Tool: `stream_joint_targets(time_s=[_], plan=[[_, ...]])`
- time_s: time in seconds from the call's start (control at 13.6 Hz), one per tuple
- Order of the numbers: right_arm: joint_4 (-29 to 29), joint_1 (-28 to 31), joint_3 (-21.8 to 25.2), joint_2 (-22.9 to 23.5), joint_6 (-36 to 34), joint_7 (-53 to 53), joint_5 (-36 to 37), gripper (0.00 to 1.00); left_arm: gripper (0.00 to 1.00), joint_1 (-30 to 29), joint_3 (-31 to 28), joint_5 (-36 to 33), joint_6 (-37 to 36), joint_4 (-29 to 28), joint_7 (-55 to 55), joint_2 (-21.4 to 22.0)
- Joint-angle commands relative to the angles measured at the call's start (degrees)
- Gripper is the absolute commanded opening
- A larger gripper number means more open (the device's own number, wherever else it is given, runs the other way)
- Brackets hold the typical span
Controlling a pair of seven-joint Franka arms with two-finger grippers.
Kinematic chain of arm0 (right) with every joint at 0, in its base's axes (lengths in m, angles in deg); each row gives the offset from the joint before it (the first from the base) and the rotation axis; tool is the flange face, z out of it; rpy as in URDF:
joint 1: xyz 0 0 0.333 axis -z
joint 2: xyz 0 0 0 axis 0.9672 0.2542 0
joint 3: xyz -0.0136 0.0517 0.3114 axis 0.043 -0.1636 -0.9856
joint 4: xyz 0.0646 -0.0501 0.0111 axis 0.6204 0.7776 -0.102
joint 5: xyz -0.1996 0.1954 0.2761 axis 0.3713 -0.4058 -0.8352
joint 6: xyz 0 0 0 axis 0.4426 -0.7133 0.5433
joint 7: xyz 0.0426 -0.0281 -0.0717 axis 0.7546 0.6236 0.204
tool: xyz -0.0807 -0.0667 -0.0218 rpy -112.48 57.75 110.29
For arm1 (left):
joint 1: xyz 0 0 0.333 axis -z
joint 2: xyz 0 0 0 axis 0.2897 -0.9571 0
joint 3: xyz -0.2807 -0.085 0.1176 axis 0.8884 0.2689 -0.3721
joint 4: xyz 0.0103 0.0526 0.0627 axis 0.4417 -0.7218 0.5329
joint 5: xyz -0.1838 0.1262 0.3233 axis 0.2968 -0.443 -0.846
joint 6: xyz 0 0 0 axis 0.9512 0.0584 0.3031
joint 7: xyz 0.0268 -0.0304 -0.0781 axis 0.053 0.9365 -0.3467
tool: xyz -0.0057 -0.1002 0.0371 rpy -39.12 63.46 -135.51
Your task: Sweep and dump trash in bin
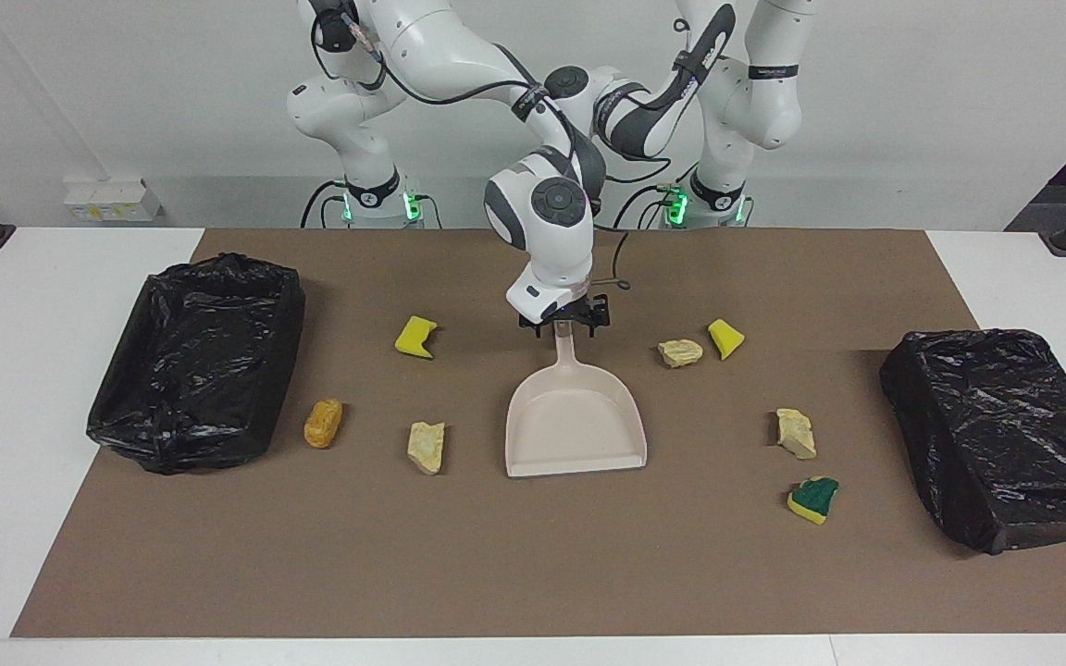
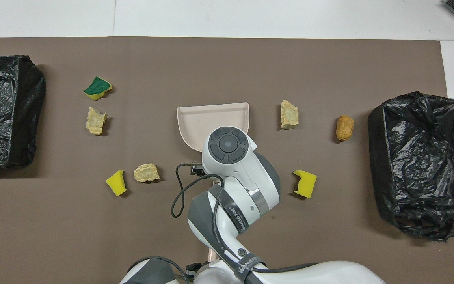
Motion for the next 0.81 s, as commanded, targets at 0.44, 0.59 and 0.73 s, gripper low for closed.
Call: stream_joint_targets(time_s=[0.44, 0.59, 0.73], plan=[[-1.6, 0.9, 0.0, 0.5, -0.5, 2.5, 0.0, 0.0, 0.0, -12.3, -0.7, -0.2, -19.0, -0.3, -17.9, 12.0], [-2.8, 1.3, 0.1, 0.3, -4.0, 7.7, 1.2, 0.0, 0.0, -16.8, -0.7, -5.3, -23.6, -0.3, -18.1, 15.1], [-4.1, 2.4, 0.3, -0.5, -9.2, 20.5, 2.8, 0.0, 0.0, -22.4, -0.7, -8.0, -24.5, -0.3, -18.1, 15.2]])
